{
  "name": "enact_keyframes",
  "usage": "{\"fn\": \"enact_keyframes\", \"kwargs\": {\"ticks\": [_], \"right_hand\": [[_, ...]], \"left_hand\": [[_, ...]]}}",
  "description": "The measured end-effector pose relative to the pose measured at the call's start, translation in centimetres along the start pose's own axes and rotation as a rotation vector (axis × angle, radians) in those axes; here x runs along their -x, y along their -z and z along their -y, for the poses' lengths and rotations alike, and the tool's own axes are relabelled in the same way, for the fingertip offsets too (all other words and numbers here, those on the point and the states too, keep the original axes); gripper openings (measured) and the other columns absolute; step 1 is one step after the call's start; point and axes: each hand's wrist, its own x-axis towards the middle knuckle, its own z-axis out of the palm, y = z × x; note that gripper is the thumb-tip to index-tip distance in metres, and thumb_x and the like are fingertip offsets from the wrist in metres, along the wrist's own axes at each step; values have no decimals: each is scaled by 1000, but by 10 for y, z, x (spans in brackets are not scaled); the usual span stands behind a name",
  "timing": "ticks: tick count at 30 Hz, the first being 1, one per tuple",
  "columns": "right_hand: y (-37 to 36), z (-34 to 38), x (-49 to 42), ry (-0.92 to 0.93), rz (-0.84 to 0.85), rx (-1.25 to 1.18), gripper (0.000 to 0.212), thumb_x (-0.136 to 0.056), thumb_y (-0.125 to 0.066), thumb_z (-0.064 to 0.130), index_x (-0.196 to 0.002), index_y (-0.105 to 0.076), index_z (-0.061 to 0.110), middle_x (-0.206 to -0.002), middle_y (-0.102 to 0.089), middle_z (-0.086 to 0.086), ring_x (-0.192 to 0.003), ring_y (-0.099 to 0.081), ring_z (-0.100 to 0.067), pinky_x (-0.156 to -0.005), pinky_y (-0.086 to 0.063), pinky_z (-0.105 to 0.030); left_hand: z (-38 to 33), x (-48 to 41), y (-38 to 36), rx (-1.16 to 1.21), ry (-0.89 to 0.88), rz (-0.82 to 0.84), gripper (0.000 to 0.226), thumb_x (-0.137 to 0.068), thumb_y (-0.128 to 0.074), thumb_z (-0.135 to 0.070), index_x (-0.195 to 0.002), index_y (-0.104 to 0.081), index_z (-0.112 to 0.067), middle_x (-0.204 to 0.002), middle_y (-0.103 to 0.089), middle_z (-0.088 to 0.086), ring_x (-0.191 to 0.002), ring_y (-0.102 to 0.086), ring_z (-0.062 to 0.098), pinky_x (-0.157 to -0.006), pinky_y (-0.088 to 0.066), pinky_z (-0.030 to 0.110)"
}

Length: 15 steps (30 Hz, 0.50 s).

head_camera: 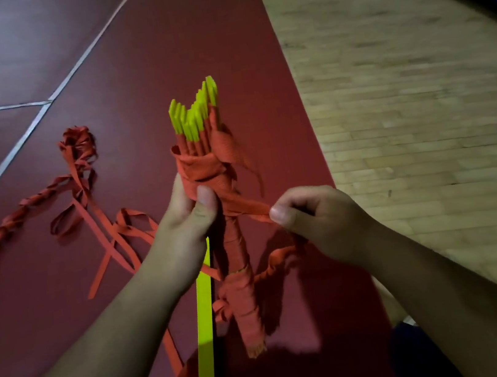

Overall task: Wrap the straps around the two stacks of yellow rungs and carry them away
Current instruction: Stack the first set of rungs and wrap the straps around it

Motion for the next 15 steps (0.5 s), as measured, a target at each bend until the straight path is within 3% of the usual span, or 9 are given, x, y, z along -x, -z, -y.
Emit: {"fn": "enact_keyframes", "kwargs": {"ticks": [4, 6, 9, 12, 15], "right_hand": [[-1, -5, -4, 17, -125, 19, 25, -81, -64, 53, -79, -64, 27, -64, -58, -6, -59, -56, -24, -59, -46, -39], [-1, -7, -3, 7, -114, 32, 24, -78, -62, 54, -79, -63, 30, -62, -56, -1, -58, -54, -21, -60, -47, -43], [0, -6, -2, -2, -88, 123, 23, -81, -64, 48, -69, -58, 30, -59, -52, 6, -57, -49, -8, -61, -44, -38], [1, -5, -2, -4, -73, 210, 38, -89, -67, 45, -61, -54, 23, -54, -45, 4, -53, -44, -9, -56, -37, -31], [2, -4, -1, -26, -6, 226, 43, -91, -63, 50, -70, -62, 13, -56, -44, 1, -54, -45, -10, -57, -37, -33]], "left_hand": [[-3, 2, -9, -87, 0, 21, 80, -63, -67, -84, -124, -47, -37, -109, -66, -10, -99, -62, 6, -84, -54, 33], [-6, 3, -11, -184, -5, 82, 75, -66, -79, -63, -125, -46, -32, -112, -68, -5, -104, -64, 8, -89, -53, 34], [-12, 2, -11, -130, -29, 94, 59, -74, -76, -39, -124, -52, -18, -102, -69, 14, -88, -67, 16, -77, -54, 47], [-12, 0, -4, -5, -24, 59, 38, -81, -72, -39, -115, -66, -23, -100, -74, -4, -93, -67, 9, -77, -54, 28], [-7, 0, -1, 185, 50, 29, 29, -84, -72, -44, -107, -76, -28, -105, -75, -4, -101, -69, 13, -86, -53, 27]]}}
